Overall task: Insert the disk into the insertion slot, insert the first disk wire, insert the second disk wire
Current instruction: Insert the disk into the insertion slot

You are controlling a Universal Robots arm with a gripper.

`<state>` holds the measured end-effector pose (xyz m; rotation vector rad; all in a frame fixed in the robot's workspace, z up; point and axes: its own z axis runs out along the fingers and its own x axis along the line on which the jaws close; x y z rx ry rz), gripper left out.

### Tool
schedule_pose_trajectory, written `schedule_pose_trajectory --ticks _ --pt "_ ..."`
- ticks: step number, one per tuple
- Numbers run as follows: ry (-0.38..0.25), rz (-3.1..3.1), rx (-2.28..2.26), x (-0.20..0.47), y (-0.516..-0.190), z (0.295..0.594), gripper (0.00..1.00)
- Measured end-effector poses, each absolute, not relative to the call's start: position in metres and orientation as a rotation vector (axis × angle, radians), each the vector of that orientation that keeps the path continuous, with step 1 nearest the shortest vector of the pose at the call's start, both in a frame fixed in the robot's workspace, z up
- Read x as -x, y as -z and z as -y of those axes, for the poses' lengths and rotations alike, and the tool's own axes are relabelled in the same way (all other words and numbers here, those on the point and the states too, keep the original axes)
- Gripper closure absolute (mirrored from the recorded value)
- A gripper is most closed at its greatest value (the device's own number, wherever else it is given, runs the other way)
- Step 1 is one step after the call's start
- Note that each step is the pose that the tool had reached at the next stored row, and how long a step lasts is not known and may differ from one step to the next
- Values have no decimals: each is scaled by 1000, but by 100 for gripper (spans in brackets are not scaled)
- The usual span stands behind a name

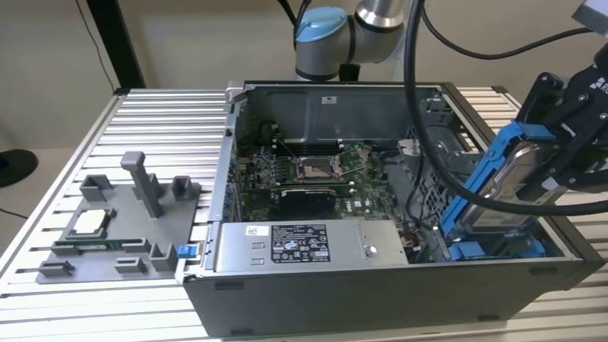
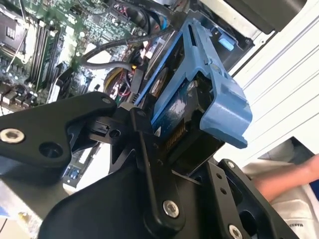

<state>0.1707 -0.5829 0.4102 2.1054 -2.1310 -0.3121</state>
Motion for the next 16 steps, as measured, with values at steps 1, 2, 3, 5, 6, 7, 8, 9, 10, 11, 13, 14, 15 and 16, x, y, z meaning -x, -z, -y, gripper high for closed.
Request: schedule_pose_trajectory --ticks 1,2,3,5,6,7,8,9,10,11,13,14,15,16 --pt "312 2129 -2107 -171 -409 583 100" --pt "312 2127 -2109 -171 -408 583 100" --pt "312 2125 -2111 -171 -408 583 100" --pt "313 2122 -2115 -171 -407 583 100" --pt "313 2121 -2117 -172 -406 583 100" --pt "313 2120 -2119 -172 -405 583 100" --pt "314 2119 -2121 -172 -405 583 100" --pt "314 2118 -2123 -172 -404 583 100" --pt "315 2117 -2126 -172 -403 583 100" --pt "314 2116 -2127 -173 -403 583 100" --pt "314 2115 -2131 -173 -401 584 100" --pt "314 2115 -2132 -173 -399 584 100" --pt "314 2115 -2133 -173 -398 584 100" --pt "315 2115 -2134 -173 -396 584 100"
